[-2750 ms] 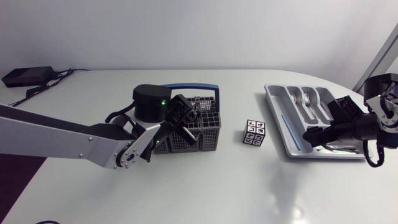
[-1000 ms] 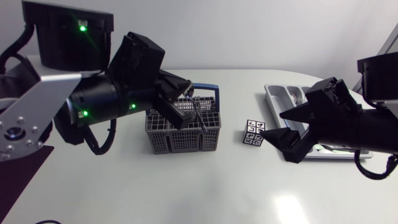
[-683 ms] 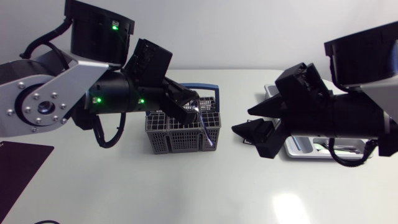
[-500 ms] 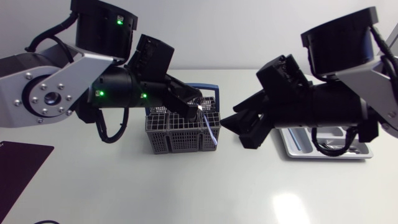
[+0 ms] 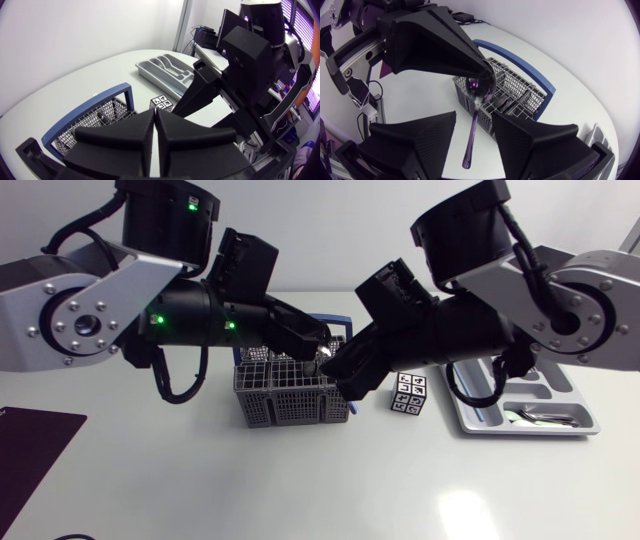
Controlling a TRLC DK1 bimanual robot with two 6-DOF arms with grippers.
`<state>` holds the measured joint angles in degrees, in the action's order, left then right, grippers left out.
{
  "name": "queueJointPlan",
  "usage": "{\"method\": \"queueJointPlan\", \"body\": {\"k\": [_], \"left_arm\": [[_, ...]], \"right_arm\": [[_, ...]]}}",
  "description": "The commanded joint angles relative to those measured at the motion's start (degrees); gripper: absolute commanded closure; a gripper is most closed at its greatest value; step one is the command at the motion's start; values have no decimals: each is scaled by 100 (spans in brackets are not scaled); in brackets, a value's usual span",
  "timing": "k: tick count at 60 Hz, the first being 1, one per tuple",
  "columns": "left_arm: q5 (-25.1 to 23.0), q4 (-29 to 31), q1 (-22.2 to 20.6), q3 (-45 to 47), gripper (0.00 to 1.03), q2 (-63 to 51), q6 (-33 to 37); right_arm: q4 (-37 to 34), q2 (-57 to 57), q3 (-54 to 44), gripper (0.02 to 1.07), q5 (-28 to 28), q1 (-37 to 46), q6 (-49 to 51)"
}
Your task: Transfer all utensils from the basket to the drawer tray.
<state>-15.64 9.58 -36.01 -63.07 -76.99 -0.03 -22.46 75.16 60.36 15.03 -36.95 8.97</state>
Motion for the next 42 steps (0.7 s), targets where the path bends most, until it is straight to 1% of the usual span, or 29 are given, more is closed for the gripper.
{"method": "queueJointPlan", "body": {"k": [1,5,13,16,21,23,32,38,41,42], "left_arm": [[-71,8,41,-197,100,-114,-120],[-106,8,59,-197,100,-114,-137],[-106,8,59,-197,100,-114,-137],[-115,8,59,-197,100,-114,-137],[-132,8,68,-188,100,-114,-137],[-132,8,68,-188,100,-114,-129],[-150,0,59,-188,99,-97,-129],[-176,-27,68,-206,94,-62,-129],[-212,-44,68,-215,90,-26,-129],[-212,-62,68,-223,87,-9,-129]], "right_arm": [[40,140,108,63,0,-40,-141],[49,166,117,64,0,-40,-141],[49,210,143,81,0,-40,-141],[49,210,134,85,-9,-40,-141],[57,210,117,97,-17,-40,-141],[57,210,108,100,-17,-40,-141],[66,193,64,101,-9,-40,-124],[31,184,37,101,18,-40,-115],[13,175,29,101,27,-40,-106],[5,175,20,101,27,-40,-106]]}}
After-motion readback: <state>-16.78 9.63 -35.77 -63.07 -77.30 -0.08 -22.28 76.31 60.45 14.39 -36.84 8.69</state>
